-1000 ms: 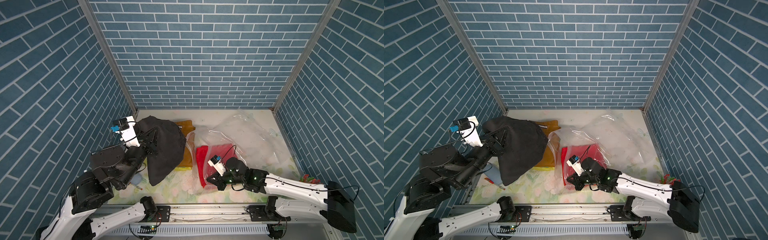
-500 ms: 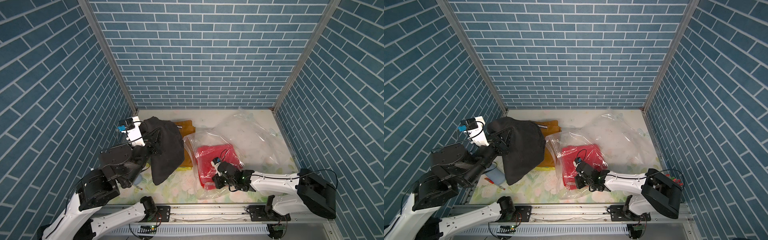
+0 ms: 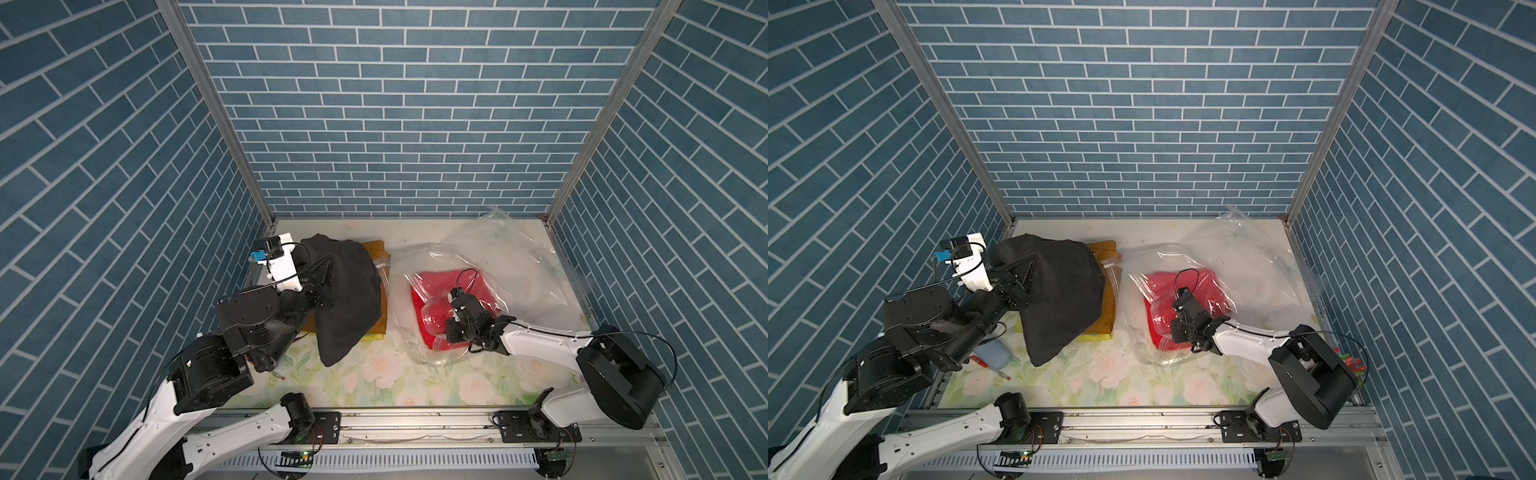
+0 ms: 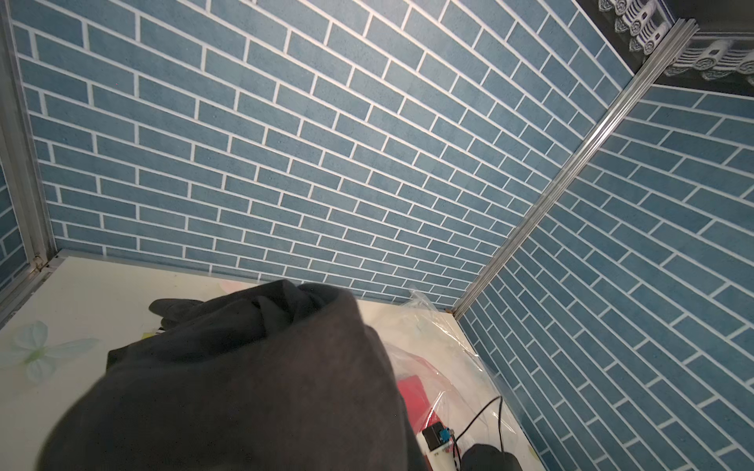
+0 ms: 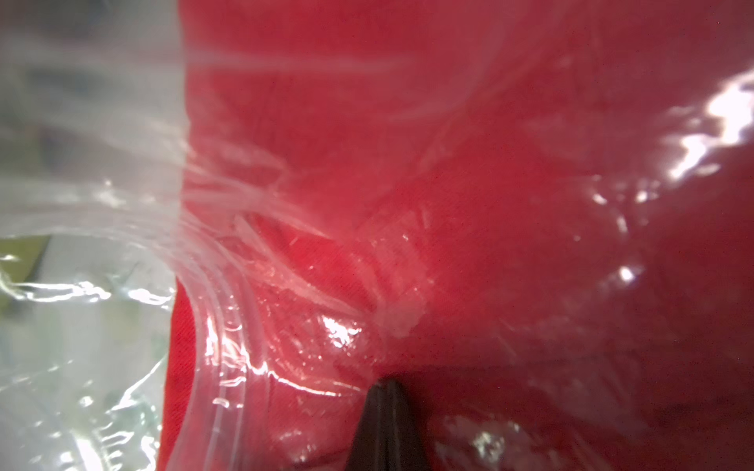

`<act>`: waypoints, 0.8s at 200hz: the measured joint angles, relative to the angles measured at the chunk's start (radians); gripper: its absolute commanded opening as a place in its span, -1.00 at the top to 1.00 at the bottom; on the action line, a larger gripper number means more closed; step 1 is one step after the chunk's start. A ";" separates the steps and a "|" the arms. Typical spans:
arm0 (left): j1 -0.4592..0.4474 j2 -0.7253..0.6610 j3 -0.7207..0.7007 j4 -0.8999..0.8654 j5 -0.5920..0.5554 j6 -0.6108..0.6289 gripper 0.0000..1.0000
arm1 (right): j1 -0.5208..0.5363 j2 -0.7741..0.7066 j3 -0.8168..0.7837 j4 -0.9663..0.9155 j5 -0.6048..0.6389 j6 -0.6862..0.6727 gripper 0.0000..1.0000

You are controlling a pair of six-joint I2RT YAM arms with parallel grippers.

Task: Take the trousers out of the vacuum bag
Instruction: Adjust the vacuum bag at the center of the board.

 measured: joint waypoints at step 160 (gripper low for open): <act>0.044 0.258 -0.012 0.037 -0.062 -0.046 1.00 | 0.105 -0.520 0.155 -0.146 -0.209 -0.158 -0.61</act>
